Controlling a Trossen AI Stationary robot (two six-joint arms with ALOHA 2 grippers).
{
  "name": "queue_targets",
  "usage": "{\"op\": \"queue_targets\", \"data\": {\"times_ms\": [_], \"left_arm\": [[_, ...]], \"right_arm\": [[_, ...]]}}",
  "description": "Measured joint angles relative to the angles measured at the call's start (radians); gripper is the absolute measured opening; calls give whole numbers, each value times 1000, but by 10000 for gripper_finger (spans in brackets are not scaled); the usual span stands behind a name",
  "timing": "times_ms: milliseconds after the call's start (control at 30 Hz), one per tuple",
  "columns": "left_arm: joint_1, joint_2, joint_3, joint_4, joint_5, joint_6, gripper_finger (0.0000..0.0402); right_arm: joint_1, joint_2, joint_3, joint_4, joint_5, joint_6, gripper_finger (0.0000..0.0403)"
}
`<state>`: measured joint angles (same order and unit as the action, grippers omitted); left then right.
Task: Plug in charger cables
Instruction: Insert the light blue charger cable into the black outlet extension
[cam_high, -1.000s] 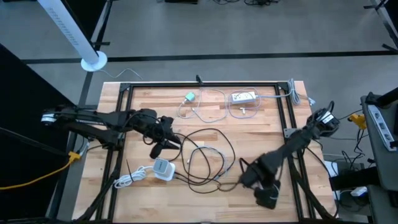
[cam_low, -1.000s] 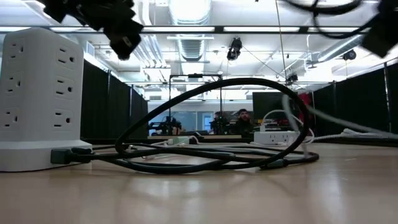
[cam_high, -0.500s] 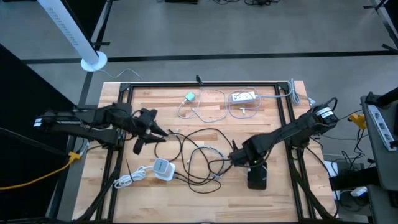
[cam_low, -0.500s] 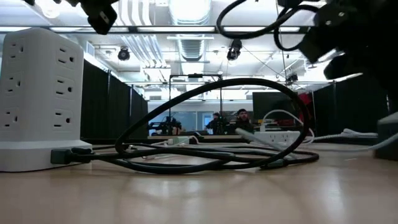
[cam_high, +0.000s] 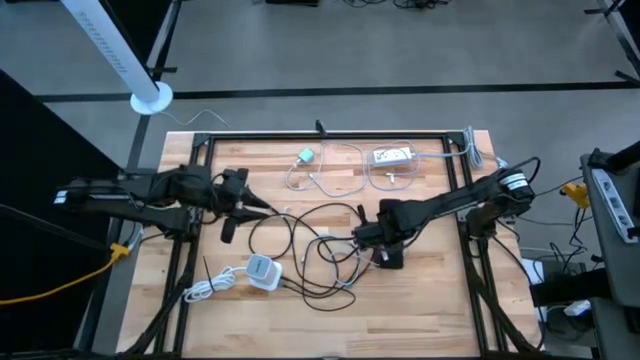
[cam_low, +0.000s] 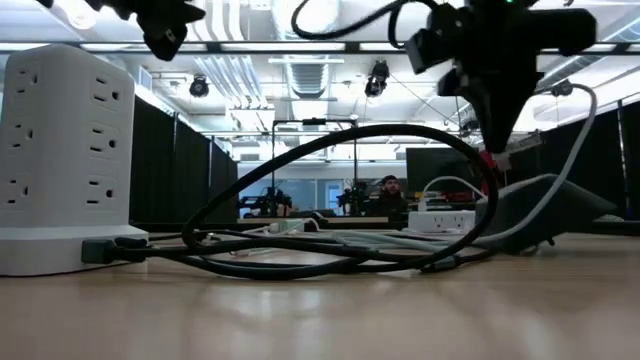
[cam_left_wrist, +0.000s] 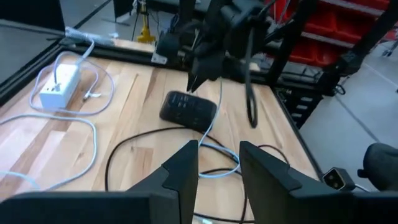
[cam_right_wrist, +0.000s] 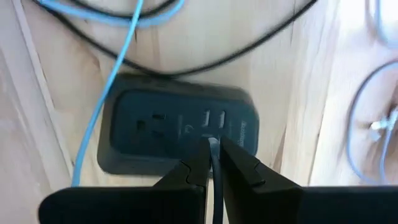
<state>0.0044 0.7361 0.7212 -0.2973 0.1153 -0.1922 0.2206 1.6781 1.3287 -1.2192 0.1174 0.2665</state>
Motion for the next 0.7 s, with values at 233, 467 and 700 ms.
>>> {"op": "queue_targets", "data": {"times_ms": [233,467,700], "left_arm": [[0,92,-1,37,-1,0,103],[-1,234,-2,132,-3,0,103],[-1,406,-4,195,-3,43,103]], "right_arm": [[-21,-4,32,-8,0,-10,9],[-57,-15,22,-14,-5,1,9],[-41,-146,-78,-42,-22,75,9]]}}
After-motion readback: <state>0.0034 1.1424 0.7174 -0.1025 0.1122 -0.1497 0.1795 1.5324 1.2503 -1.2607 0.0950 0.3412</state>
